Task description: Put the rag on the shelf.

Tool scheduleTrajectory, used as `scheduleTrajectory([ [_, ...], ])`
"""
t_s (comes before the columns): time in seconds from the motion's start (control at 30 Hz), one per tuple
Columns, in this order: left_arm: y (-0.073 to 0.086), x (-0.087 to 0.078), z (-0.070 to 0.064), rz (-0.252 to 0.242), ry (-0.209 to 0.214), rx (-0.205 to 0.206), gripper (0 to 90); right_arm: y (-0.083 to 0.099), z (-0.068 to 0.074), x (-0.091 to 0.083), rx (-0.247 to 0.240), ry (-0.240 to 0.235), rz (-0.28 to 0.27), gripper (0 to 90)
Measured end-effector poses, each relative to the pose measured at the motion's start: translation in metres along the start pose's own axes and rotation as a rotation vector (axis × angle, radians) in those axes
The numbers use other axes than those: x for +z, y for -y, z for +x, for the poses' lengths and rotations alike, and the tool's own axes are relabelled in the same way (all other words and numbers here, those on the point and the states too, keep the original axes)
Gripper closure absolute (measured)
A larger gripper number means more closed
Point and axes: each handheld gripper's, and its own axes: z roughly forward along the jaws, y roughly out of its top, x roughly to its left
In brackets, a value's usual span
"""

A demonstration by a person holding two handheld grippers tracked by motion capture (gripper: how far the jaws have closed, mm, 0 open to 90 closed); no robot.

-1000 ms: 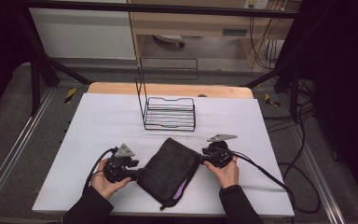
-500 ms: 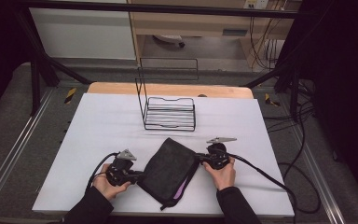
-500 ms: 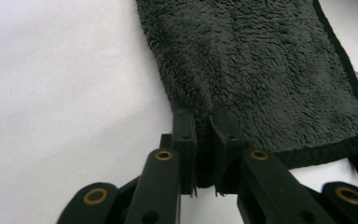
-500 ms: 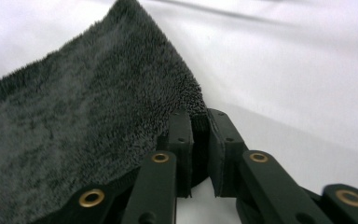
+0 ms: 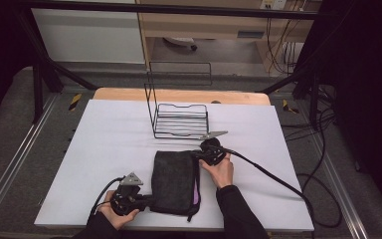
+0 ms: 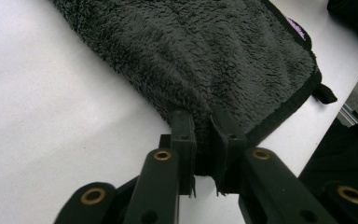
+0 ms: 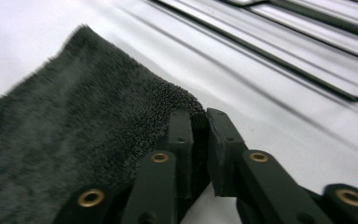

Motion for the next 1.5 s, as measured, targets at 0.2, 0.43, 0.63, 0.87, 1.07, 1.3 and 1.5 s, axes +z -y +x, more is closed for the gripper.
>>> scheduleTrajectory([
  [0.2, -0.003, -0.004, 0.004, -0.031, -0.036, 0.048, 56.9, 0.017, 0.000, -0.038, -0.017, 0.023, -0.112, 44.1],
  [0.43, -0.011, -0.011, 0.020, -0.071, -0.057, 0.066, 38.3, 0.041, -0.008, -0.069, 0.005, 0.029, -0.143, 21.7],
  [0.63, -0.025, -0.014, 0.039, -0.094, -0.090, 0.054, 22.7, 0.060, -0.013, -0.077, 0.034, 0.015, -0.135, 10.2],
  [0.87, -0.052, -0.009, 0.054, -0.113, -0.142, 0.049, 10.3, 0.067, -0.014, -0.077, 0.050, -0.004, -0.133, 8.0],
  [1.07, -0.072, 0.002, 0.062, -0.123, -0.161, 0.036, 10.4, 0.069, -0.011, -0.078, 0.043, -0.016, -0.136, 7.5],
  [1.3, -0.088, 0.018, 0.071, -0.139, -0.203, 0.002, 15.0, 0.069, -0.010, -0.078, 0.044, -0.016, -0.141, 6.8],
  [1.5, -0.092, 0.032, 0.077, -0.125, -0.230, -0.004, 19.0, 0.070, -0.010, -0.078, 0.038, -0.005, -0.140, 6.7],
])
